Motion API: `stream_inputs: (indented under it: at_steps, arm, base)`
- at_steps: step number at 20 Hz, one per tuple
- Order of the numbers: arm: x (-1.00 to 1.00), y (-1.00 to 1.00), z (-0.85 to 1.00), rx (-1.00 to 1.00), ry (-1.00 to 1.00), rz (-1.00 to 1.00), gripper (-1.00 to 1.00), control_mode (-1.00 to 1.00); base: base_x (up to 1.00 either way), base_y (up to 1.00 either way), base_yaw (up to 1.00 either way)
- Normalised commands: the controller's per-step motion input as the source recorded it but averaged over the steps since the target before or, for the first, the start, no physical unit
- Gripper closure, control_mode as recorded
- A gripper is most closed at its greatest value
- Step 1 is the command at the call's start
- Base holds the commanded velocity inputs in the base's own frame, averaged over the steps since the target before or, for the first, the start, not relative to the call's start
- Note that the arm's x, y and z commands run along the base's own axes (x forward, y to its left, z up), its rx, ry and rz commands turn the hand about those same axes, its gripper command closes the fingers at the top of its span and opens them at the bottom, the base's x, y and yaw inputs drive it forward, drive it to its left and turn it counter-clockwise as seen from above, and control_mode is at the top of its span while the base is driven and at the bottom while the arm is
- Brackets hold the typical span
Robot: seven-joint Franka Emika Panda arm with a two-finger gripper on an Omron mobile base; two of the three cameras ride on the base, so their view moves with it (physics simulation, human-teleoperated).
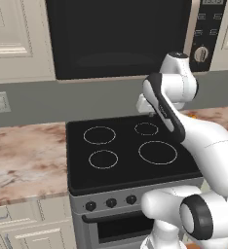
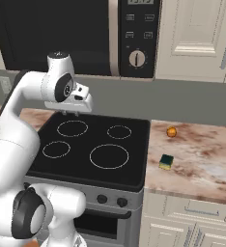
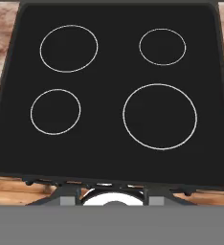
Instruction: Place the sponge inside the microwave to prepare for sanitizing.
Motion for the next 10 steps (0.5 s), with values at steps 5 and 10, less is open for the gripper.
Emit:
stream_inputs:
  at_steps: [5, 10]
  arm:
    - [-0.02, 0.01, 0.0, 0.0, 0.0, -0.01, -1.0, -1.0]
    - [-0.29, -0.03, 0.35, 0.0, -0.08, -0.08, -1.0, -1.0]
  base:
    - [0.0, 0.0, 0.0]
    - [0.0, 0.0, 0.0]
